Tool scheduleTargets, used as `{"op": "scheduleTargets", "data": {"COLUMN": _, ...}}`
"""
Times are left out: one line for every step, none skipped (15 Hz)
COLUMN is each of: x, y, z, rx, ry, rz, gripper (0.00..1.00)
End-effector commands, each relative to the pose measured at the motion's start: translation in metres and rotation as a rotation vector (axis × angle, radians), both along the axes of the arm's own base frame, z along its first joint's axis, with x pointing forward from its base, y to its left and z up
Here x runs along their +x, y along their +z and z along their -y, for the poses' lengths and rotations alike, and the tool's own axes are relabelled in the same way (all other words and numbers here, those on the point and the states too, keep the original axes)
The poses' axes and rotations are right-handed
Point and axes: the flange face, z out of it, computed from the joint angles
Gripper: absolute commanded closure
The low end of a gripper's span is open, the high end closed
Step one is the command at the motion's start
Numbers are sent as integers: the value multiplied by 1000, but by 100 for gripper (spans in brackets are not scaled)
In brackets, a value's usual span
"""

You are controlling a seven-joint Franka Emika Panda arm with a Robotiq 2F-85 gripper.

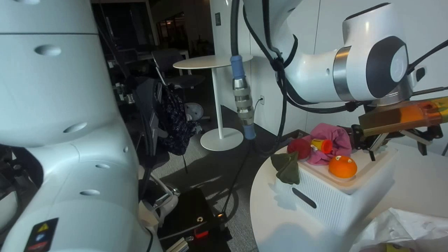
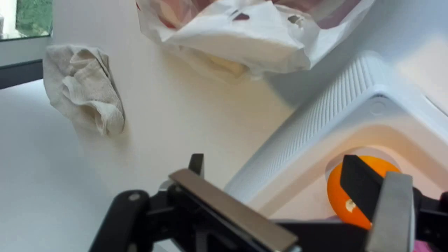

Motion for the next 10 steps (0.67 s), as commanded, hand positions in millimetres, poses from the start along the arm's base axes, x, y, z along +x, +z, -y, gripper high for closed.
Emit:
{"op": "scheduleTargets", "data": {"x": -30, "y": -5, "z": 53, "rx": -69, "ry": -145, "rz": -142, "gripper": 0}}
{"op": "scheduleTargets", "data": {"x": -36, "y": -16, "z": 68, "rx": -93, "ry": -191, "rz": -191, "gripper": 0}}
{"op": "scheduleTargets", "data": {"x": -42, "y": -31, "z": 81, "rx": -115, "ry": -231, "rz": -240, "gripper": 0}}
{"op": "scheduleTargets", "data": {"x": -49, "y": -51, "z": 91, "rx": -131, "ry": -269, "rz": -293, "gripper": 0}}
{"op": "scheduleTargets", "data": {"x": -55, "y": -66, "z": 99, "rx": -143, "ry": -309, "rz": -343, "gripper": 0}}
{"op": "scheduleTargets", "data": {"x": -62, "y": -89, "z": 105, "rx": -142, "ry": -336, "rz": -410, "gripper": 0}}
{"op": "scheduleTargets", "data": {"x": -66, "y": -106, "z": 110, "rx": -137, "ry": -348, "rz": -442, "gripper": 0}}
{"op": "scheduleTargets", "data": {"x": -67, "y": -125, "z": 111, "rx": -136, "ry": -359, "rz": -482, "gripper": 0}}
{"op": "scheduleTargets", "data": {"x": -67, "y": -141, "z": 112, "rx": -131, "ry": -366, "rz": -507, "gripper": 0}}
{"op": "scheduleTargets", "data": {"x": -66, "y": -155, "z": 109, "rx": -128, "ry": -375, "rz": -524, "gripper": 0}}
